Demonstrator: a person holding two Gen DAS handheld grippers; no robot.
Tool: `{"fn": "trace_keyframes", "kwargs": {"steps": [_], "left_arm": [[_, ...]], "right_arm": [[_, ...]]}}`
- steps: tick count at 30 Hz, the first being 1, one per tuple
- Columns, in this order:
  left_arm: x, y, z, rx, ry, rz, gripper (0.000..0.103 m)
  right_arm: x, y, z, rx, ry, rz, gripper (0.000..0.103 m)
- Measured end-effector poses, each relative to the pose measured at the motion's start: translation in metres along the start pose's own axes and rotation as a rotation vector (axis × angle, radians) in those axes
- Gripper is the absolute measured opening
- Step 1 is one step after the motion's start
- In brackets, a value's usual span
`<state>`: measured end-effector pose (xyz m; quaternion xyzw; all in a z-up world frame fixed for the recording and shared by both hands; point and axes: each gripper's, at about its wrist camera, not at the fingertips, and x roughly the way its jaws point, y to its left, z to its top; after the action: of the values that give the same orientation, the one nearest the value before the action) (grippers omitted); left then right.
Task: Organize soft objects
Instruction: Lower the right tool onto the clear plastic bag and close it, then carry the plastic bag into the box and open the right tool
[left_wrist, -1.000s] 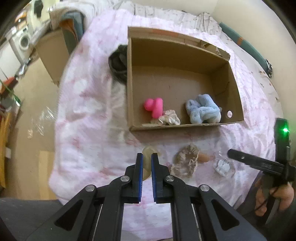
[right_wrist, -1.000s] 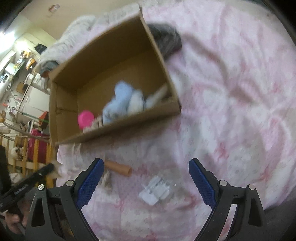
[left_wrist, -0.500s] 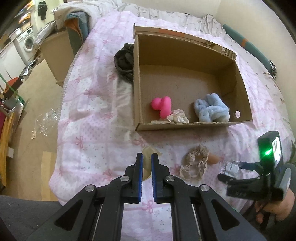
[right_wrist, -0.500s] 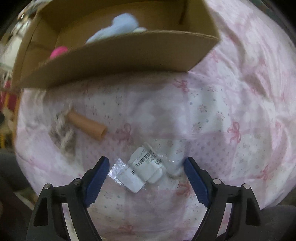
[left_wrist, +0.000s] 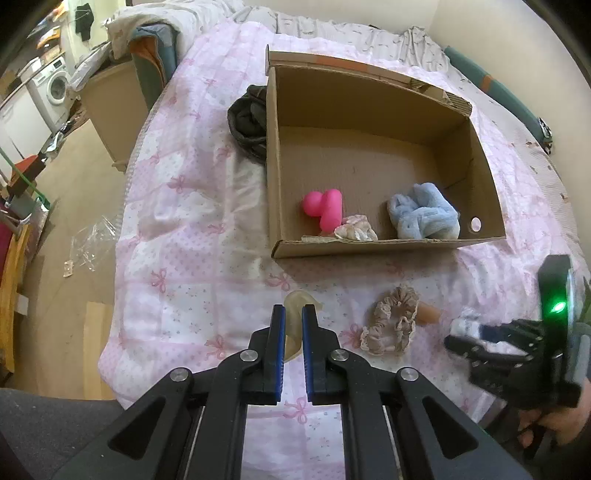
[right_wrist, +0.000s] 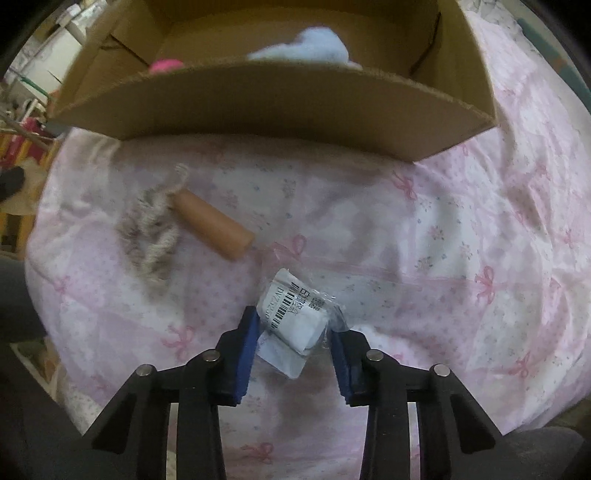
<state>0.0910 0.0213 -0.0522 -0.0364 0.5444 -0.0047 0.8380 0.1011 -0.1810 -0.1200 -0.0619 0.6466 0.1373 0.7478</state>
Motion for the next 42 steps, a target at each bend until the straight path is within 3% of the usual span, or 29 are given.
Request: {"fn": "trace_keyframes", "kwargs": {"steps": [12,25,32,36,42], "left_arm": [[-0.004,0.000,0.001,-0.001,-0.024,-0.001,0.008],[-0.006,0.000,-0.001,0.005,-0.040,0.026,0.008],[-0.032,-0.006,0.006,0.010,-0.134,-0.017,0.008],[-0.043,-0.012,0.019,0.018,-0.177,-0.065,0.008],[-0.044,-0.025,0.049,0.061,-0.230,-0.058,0.008]], "right_arm": [[-0.094,-0.032,0.002,0.160,-0.386,0.152,0.037],[-0.076,-0.022,0.004,0.117,-0.402,0.193,0.037],[-0.114,-0.023,-0.004,0.112,-0.559,0.276,0.037],[-0.119,-0.029,0.003,0.126,-0.579,0.301,0.037],[-0.122,-0.035,0.023,0.110,-0.600,0.316,0.037]]}}
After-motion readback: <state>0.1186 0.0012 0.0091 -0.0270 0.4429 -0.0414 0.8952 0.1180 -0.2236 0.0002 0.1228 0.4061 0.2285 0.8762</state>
